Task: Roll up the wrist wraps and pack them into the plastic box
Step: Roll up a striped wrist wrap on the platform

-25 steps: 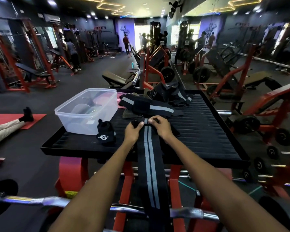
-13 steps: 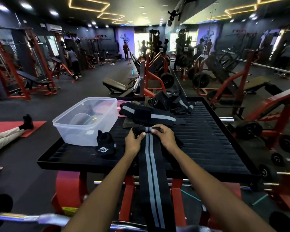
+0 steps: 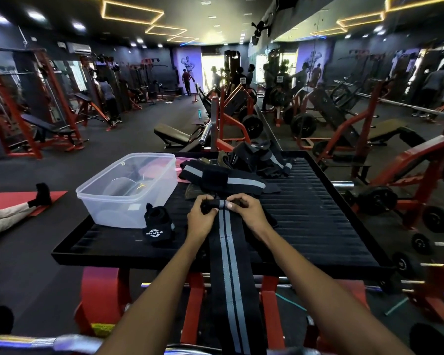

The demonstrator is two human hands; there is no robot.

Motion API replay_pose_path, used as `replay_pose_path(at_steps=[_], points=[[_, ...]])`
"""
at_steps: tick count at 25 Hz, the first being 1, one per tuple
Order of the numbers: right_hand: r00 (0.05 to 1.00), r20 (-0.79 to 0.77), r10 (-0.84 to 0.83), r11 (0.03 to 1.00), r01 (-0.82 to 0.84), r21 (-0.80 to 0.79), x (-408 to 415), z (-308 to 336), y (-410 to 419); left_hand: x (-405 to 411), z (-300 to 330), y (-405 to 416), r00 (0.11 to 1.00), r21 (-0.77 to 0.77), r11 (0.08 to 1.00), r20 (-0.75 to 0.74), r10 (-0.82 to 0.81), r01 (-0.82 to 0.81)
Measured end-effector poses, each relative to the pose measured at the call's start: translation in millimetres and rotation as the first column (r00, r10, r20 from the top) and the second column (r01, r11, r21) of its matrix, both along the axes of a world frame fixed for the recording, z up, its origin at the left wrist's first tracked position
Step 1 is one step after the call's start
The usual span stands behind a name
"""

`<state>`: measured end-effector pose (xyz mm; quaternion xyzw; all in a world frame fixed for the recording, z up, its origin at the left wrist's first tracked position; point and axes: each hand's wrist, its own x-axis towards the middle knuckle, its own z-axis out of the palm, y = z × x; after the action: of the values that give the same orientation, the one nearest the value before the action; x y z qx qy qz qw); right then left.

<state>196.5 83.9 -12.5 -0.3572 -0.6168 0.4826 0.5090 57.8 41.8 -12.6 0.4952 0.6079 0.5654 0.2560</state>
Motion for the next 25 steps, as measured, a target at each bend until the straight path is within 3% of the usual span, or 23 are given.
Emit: replay_pose_path(at_steps=[3, 7, 11, 16, 22, 25], points=[[1.000, 0.012, 0.006, 1.000, -0.006, 0.003, 2.2, 0.6, -2.8, 2.3, 0.0, -1.9, 0.997, -0.054, 0.998, 0.062, -0.039, 0.042], [1.000, 0.000, 0.028, 1.000, -0.028, -0.008, 3.5, 1.5, -5.2, 1.5, 1.4, -4.0, 0.997, -0.050, 0.998, -0.072, -0.038, 0.034], [0.996, 0.088, 0.017, 1.000, -0.017, 0.000, 4.1, -0.9, -4.8, 2.0, 1.7, -6.2, 0.989, -0.050, 0.995, -0.122, -0.088, 0.083], [0.994, 0.111, -0.013, 0.998, 0.006, 0.061, 6.8, -0.9, -3.9, 2.7, -1.5, -5.0, 0.996, -0.148, 0.986, -0.039, -0.079, 0.073], [0.998, 0.064, -0.006, 1.000, 0.007, -0.010, 5.0, -1.4, -4.3, 1.5, 3.8, -8.2, 0.992, -0.067, 0.996, -0.104, -0.066, 0.059], [0.997, 0.066, -0.030, 0.999, 0.027, 0.033, 6.9, -2.3, -2.6, 1.5, 0.6, -6.0, 0.995, -0.082, 0.993, -0.055, -0.086, 0.081]])
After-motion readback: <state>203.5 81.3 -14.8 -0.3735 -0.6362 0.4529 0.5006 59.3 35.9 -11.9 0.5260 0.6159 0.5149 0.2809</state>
